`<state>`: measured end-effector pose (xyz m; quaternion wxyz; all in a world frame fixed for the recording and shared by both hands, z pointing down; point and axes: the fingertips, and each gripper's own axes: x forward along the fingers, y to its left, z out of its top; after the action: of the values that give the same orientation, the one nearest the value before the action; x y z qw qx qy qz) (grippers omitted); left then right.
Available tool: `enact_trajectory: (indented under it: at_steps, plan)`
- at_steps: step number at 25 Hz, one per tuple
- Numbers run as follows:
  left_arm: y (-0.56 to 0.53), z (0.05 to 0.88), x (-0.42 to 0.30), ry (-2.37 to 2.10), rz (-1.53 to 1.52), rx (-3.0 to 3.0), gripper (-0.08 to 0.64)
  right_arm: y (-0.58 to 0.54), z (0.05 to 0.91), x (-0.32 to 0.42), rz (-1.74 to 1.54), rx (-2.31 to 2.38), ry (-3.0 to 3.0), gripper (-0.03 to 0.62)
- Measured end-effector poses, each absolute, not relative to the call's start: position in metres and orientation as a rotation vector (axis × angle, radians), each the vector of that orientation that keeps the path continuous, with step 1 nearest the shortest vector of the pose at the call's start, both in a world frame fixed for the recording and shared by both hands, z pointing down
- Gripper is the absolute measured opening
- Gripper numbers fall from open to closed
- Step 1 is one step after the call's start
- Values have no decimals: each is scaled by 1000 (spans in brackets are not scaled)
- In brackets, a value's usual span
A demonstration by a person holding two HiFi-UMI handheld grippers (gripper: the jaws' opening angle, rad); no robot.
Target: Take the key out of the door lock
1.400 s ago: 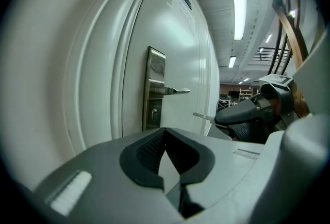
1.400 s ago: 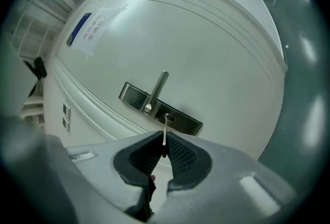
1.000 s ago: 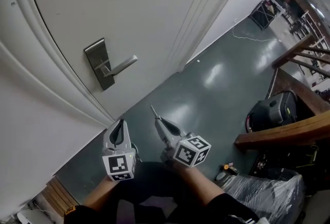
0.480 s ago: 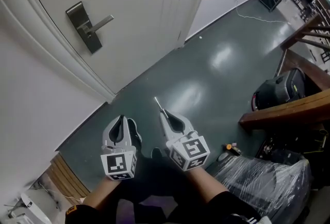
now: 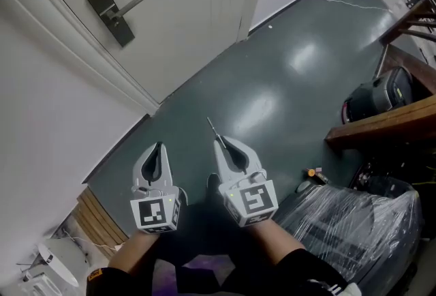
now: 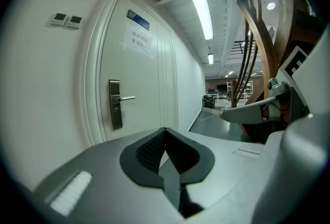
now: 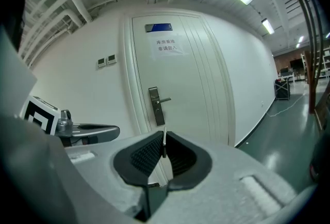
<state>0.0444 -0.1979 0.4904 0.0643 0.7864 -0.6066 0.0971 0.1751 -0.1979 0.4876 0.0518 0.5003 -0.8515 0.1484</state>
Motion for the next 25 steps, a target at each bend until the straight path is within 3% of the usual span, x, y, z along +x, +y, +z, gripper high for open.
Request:
enact_trajectory:
  at_steps: [6,25]
  plan:
    - [-175,472,28,-1852,234,2382,18,-177,487,148,422,1512,-2578,15]
    - [-10,479,-122,-1780,126,2404,18,-9,480,4,328,1601,-2452,15]
